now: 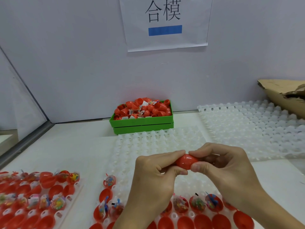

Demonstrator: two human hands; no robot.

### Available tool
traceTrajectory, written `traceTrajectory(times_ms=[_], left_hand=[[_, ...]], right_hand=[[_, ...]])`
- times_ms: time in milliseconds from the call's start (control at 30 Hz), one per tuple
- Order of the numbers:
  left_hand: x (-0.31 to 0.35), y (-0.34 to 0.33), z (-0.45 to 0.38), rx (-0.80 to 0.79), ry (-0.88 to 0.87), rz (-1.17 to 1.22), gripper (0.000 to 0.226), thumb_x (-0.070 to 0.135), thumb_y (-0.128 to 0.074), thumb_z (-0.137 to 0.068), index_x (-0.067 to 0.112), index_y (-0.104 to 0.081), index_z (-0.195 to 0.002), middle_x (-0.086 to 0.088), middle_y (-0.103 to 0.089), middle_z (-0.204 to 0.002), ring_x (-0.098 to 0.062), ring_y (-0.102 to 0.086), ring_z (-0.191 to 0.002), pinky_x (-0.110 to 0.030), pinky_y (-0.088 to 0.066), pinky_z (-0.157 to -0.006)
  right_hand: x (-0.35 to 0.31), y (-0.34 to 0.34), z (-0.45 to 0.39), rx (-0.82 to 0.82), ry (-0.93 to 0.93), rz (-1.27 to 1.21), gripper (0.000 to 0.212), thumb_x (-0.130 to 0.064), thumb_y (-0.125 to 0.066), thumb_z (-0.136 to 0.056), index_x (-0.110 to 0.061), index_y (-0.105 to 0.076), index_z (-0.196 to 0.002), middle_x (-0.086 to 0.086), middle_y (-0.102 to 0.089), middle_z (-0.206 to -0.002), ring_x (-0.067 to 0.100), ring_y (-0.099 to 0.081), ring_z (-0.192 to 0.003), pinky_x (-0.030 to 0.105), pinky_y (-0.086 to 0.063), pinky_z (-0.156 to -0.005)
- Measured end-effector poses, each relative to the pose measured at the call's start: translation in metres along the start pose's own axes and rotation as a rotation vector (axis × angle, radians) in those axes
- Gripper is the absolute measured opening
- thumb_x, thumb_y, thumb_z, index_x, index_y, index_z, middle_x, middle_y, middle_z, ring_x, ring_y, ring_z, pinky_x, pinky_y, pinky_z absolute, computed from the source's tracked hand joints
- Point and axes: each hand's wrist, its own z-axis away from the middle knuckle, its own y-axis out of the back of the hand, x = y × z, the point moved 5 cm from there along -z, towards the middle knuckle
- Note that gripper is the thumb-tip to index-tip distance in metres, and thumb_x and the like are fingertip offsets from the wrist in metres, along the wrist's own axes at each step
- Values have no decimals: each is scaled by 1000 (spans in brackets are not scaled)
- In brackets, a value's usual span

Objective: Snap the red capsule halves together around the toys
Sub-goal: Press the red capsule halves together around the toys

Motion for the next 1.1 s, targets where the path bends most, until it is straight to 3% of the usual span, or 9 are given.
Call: traceTrajectory(times_ms=[67, 267, 433, 533, 633, 700, 800, 933, 1100], left_hand=[[1, 0, 0, -2, 1, 4, 59, 9, -71, -71, 49, -60, -114, 36, -69, -94, 8, -69, -87, -11, -55, -76], [2, -1, -1, -19, -5, -24, 60, 3, -69, -73, 42, -60, -118, 44, -64, -86, 11, -68, -83, -7, -52, -74], [-7, -1, 0, 19, 168, 173, 66, -11, -75, -72, 50, -73, -96, 24, -74, -98, 2, -68, -102, -18, -55, -87], [-6, -4, -2, -32, 236, 304, 63, -14, -74, -72, 46, -77, -89, 20, -72, -112, -1, -63, -115, -24, -53, -95], [-5, -8, -3, -74, 288, 385, 50, -6, -74, -75, 41, -79, -92, 24, -63, -128, 5, -53, -124, -15, -49, -94], [-7, -12, -1, -118, 338, 423, 47, -2, -73, -81, 41, -78, -99, 23, -65, -125, 5, -54, -124, -12, -47, -96], [-6, -19, 3, -170, 400, 559, 30, 20, -75, -84, 34, -74, -111, 6, -74, -113, -10, -65, -115, -28, -53, -96], [-6, -20, 6, -56, 387, 546, 29, 23, -71, -74, 43, -78, -94, 8, -77, -99, -11, -71, -102, -27, -58, -86], [-3, -20, 7, -7, 328, 528, 28, 22, -67, -74, 45, -78, -86, 10, -78, -93, -9, -73, -95, -21, -58, -78]], right_hand=[[2, 0, 0, -7, 2, 7, 21, 9, -78, -63, -9, -77, -73, 9, -76, -74, 20, -75, -72, 18, -57, -66], [3, 1, -2, -94, -27, 11, 24, -14, -79, -58, -13, -79, -82, 10, -76, -83, 24, -75, -79, 20, -58, -71], [7, 8, -4, -86, -76, -33, 17, -20, -78, -68, -19, -79, -85, 8, -76, -87, 22, -74, -76, 22, -57, -69], [14, -4, -1, -204, -216, -291, 46, -38, -88, -67, -15, -74, -105, 17, -74, -104, 31, -73, -92, 31, -58, -76], [14, -12, 3, -331, -314, -483, 68, -41, -90, -65, -3, -69, -117, 26, -69, -113, 37, -69, -103, 35, -57, -84], [16, -12, 2, -317, -315, -485, 69, -40, -91, -61, 1, -71, -113, 27, -69, -113, 36, -69, -106, 33, -57, -86], [17, -10, 1, -232, -272, -421, 66, -40, -94, -56, -4, -75, -107, 24, -72, -109, 34, -69, -107, 33, -56, -92], [15, -12, 4, -166, -161, -218, 36, -26, -80, -67, -22, -79, -102, 11, -77, -102, 25, -72, -102, 27, -56, -90], [11, -15, 6, -152, -72, -203, 29, -18, -74, -72, -25, -79, -100, 10, -77, -99, 26, -74, -98, 25, -57, -84]])
